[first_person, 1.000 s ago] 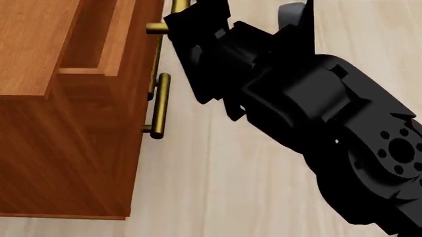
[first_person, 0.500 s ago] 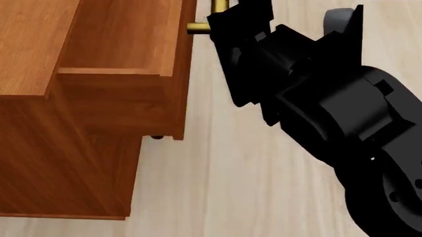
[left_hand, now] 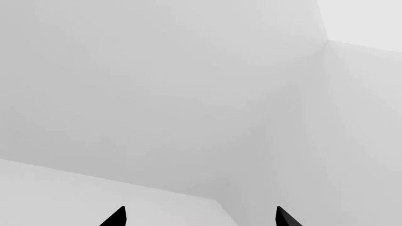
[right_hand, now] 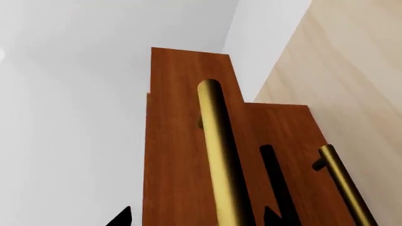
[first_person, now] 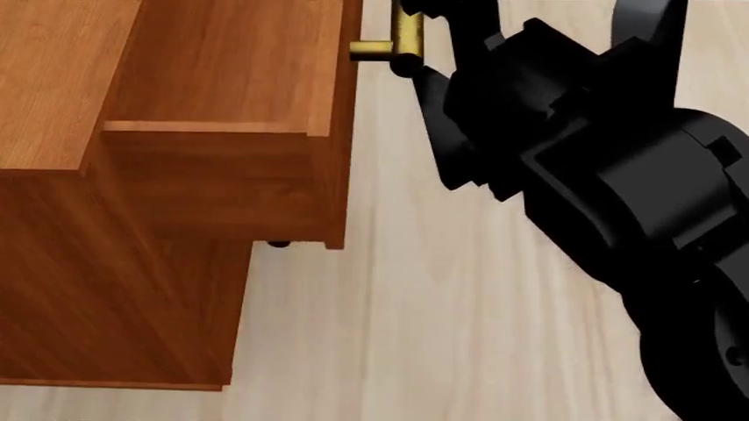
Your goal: Close the bottom drawer of the cabinet and open the top drawer.
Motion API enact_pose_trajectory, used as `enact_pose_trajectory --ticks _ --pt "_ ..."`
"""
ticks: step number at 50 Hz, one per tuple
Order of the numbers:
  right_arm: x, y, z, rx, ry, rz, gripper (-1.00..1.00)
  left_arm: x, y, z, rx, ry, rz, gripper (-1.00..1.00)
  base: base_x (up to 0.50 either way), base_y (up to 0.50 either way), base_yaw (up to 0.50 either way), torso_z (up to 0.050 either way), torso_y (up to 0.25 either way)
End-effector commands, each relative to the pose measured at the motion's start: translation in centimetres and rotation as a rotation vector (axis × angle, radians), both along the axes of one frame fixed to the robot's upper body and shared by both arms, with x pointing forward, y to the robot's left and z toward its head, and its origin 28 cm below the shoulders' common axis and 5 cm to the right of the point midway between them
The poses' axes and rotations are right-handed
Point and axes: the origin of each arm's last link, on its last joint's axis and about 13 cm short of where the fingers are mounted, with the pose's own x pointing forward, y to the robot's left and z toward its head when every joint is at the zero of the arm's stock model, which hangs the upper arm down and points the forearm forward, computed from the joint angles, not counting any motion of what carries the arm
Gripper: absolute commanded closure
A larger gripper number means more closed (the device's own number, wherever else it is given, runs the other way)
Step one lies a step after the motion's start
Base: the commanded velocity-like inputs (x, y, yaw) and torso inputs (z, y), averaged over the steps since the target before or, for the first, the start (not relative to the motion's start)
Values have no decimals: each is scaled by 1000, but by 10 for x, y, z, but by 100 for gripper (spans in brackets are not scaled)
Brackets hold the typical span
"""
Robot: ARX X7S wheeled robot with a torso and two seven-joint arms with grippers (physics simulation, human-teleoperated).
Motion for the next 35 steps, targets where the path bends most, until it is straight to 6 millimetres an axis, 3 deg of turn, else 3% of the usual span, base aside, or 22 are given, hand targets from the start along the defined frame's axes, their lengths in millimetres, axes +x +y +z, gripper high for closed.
enact_pose_trajectory --ticks 1,25,35 --pt "1 -2 1 1 -21 -7 -100 0 0 1 -1 0 1 -100 0 0 0 0 0" --pt "-1 -8 -2 -29 -18 -62 -100 0 0 -1 -1 2 2 -100 0 0 0 0 0" --pt "-11 -13 7 -77 -57 -111 -100 0 0 0 1 5 2 -100 0 0 0 0 0"
